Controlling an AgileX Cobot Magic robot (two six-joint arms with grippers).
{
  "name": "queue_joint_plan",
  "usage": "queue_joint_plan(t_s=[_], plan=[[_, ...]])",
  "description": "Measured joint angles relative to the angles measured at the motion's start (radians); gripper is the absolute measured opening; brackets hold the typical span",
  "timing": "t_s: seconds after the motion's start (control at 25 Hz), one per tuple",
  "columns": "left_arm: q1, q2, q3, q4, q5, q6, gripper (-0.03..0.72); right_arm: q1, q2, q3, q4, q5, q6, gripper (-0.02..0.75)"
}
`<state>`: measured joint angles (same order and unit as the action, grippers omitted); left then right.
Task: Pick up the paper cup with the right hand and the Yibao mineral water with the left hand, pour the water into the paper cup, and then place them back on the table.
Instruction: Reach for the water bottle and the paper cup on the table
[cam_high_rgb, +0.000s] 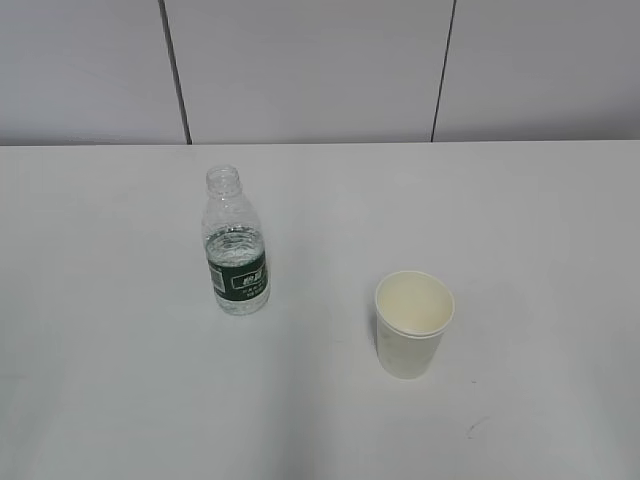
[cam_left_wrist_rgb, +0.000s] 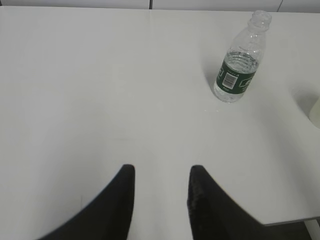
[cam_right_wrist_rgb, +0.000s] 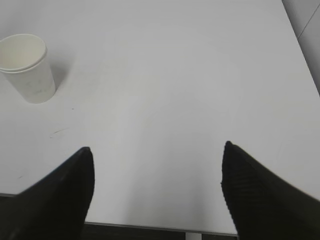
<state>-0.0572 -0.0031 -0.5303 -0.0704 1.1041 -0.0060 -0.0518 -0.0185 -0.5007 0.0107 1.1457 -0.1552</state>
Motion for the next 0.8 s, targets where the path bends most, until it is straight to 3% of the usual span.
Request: queue_joint_plan(t_s=[0.8], plan=[[0.000, 0.000, 0.000, 0.000, 0.000, 0.000, 0.237, 0.000, 0.000, 0.000, 0.024, 0.000, 0.000, 0.587]])
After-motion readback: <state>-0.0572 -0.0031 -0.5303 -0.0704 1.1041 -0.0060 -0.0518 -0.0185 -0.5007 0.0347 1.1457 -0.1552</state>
